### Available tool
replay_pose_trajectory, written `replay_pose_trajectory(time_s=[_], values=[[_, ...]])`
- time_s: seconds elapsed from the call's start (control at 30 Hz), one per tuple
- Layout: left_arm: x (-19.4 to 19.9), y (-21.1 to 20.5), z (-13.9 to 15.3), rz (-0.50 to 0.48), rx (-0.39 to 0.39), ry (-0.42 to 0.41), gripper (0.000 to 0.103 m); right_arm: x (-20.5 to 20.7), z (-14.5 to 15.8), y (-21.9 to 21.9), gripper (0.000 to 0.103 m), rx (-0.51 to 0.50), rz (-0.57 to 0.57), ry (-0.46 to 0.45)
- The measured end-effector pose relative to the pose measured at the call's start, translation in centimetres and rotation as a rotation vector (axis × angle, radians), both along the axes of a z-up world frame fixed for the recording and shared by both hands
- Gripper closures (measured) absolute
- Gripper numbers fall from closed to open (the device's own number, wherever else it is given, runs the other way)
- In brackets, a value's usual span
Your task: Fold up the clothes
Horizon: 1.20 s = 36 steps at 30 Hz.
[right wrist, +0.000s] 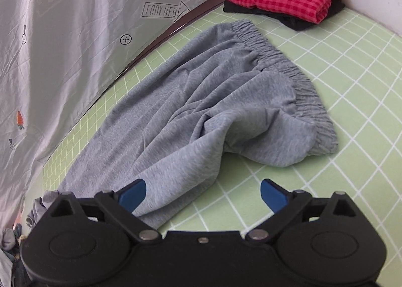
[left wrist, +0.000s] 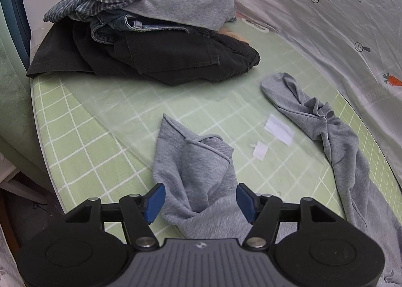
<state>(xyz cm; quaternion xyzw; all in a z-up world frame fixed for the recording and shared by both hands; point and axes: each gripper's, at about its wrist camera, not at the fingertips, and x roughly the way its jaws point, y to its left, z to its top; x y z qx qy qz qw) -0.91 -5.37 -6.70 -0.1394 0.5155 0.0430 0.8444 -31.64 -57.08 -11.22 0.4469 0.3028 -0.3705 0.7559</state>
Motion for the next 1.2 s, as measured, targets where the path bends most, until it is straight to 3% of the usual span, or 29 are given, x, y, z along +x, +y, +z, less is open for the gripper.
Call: replay_pose_trajectory(time_s=[0.17,0.27,0.33,0.37,0.4,0.43,0.5,0.7,0.87,1.03,1.1,1.2], values=[[2.1,-0.6,-2.1,-0.001,-0.005,0.067,0.038,0.7,-1.6,-1.8,0.012,0.148,-0.127,-0.098],[3.7,-1.2,-3.0,-0.013,0.000,0.107,0.038,1.2,-1.1,-2.3,0.034,0.137,-0.140,-0.092],[4.6,-1.8,-3.5,-0.023,0.032,0.136,0.040,1.4,-1.2,-2.8,0.055,0.156,-0.156,-0.077],[5.0,-2.2,-3.7,-0.031,0.048,0.148,0.041,1.3,-1.4,-3.0,0.060,0.173,-0.165,-0.083],[5.3,-2.6,-3.8,-0.049,0.054,0.147,0.052,1.0,-1.6,-3.2,0.070,0.191,-0.177,-0.101],[5.4,-3.2,-3.7,-0.081,0.056,0.139,0.073,0.8,-1.8,-3.3,0.086,0.197,-0.188,-0.110],[5.7,-4.4,-3.3,-0.142,0.056,0.116,0.098,0.4,-1.9,-3.2,0.100,0.183,-0.191,-0.113],[9.3,-8.9,-0.7,-0.240,0.050,-0.002,0.101,0.5,0.1,-3.7,0.101,0.023,-0.106,-0.070],[12.1,-12.0,6.4,-0.285,-0.035,-0.233,0.101,-1.4,3.9,-5.6,0.101,-0.082,-0.206,-0.152],[11.2,-10.9,11.4,-0.286,-0.067,-0.399,0.101,-5.2,8.0,-5.4,0.101,-0.288,-0.271,-0.076],[10.5,-9.5,10.8,-0.259,-0.021,-0.387,0.101,-6.9,7.6,-4.9,0.101,-0.304,-0.293,-0.011],[9.3,-6.3,7.2,-0.196,0.040,-0.287,0.101,-9.1,6.1,-4.2,0.101,-0.299,-0.325,0.077]])
